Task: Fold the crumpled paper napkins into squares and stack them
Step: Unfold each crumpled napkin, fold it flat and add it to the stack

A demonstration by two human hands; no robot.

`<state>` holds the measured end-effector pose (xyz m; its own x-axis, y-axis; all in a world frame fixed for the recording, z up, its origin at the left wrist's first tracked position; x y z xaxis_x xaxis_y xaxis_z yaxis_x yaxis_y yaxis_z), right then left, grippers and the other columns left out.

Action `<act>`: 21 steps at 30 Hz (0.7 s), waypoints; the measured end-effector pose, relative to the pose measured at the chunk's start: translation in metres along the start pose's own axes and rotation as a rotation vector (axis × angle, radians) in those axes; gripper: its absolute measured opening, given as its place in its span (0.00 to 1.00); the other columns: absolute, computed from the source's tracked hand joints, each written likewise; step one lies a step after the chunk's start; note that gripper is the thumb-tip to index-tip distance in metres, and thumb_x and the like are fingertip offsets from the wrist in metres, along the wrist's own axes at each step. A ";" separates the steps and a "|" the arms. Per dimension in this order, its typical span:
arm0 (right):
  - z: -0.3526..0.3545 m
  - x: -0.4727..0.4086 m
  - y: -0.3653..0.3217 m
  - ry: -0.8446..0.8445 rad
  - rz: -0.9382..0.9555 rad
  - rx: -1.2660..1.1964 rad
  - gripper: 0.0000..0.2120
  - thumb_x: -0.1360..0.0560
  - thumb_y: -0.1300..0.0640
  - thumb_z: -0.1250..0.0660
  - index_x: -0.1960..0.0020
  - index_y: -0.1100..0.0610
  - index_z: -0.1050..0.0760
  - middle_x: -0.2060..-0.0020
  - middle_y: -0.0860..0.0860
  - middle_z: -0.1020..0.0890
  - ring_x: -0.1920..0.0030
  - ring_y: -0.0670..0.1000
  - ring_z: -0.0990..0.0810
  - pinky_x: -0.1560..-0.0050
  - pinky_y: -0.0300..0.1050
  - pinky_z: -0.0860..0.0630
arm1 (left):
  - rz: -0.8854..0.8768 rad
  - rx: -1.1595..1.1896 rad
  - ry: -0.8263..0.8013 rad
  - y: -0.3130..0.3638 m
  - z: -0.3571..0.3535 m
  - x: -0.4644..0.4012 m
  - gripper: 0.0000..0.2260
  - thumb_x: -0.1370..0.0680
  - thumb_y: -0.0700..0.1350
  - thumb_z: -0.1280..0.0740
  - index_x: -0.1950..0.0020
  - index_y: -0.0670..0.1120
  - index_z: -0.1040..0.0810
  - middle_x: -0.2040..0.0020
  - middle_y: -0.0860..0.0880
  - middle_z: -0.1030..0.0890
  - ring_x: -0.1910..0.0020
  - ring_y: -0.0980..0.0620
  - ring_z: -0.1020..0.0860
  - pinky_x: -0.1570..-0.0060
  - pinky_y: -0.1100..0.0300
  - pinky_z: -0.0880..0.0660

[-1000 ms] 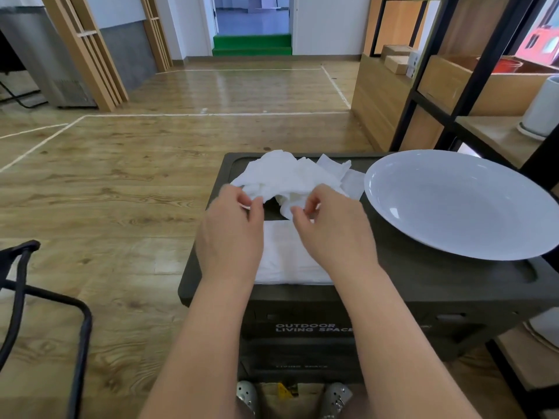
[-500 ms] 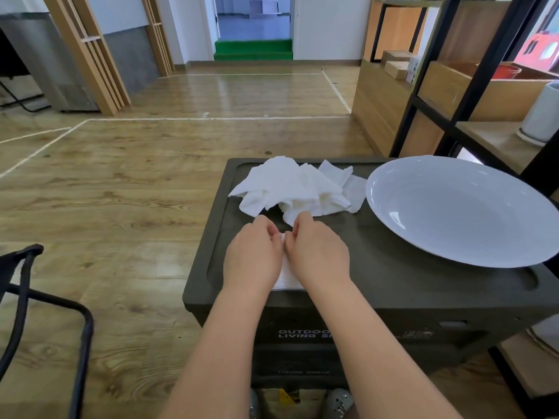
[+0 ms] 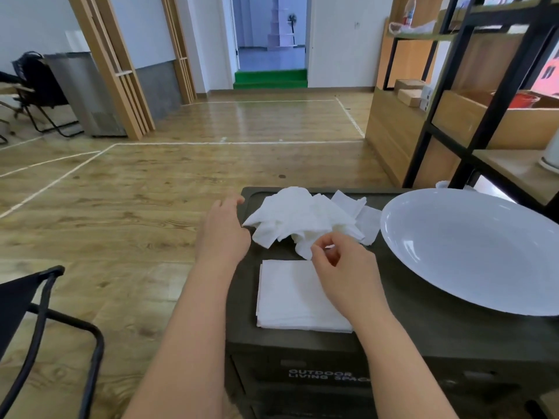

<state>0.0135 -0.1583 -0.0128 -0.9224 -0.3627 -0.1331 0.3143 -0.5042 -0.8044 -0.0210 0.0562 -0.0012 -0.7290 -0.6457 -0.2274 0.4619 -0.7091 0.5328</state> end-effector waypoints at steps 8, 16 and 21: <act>0.004 -0.008 0.005 0.056 -0.024 -0.082 0.04 0.22 0.51 0.37 0.50 0.49 0.25 0.66 0.42 0.23 0.65 0.40 0.24 0.68 0.27 0.35 | -0.034 0.020 0.074 -0.007 -0.015 -0.009 0.12 0.21 0.42 0.38 0.46 0.50 0.16 0.54 0.49 0.16 0.56 0.47 0.21 0.61 0.57 0.27; 0.009 -0.003 -0.001 0.121 -0.004 -0.169 0.03 0.23 0.53 0.36 0.50 0.46 0.27 0.62 0.41 0.22 0.62 0.41 0.23 0.67 0.27 0.32 | -0.116 0.304 0.124 0.021 0.019 0.017 0.06 0.21 0.46 0.35 0.52 0.49 0.19 0.61 0.58 0.20 0.63 0.62 0.24 0.64 0.70 0.31; 0.016 -0.005 -0.006 0.157 0.056 -0.312 0.30 0.28 0.52 0.28 0.32 0.39 0.39 0.35 0.40 0.32 0.37 0.42 0.31 0.39 0.43 0.28 | -0.158 0.712 -0.137 0.045 0.030 0.050 0.07 0.20 0.44 0.37 0.54 0.49 0.20 0.58 0.53 0.17 0.59 0.61 0.21 0.55 0.68 0.26</act>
<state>0.0195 -0.1657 0.0021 -0.9367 -0.2456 -0.2497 0.3038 -0.2149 -0.9282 -0.0519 0.0007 0.0363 -0.8374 -0.4775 -0.2660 -0.0588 -0.4052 0.9123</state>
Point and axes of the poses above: each hand's wrist, its own x-axis away from the middle knuckle, its own z-axis out of the back of the hand, y = z × x, the point moved 8 cm from there along -x, towards the middle knuckle
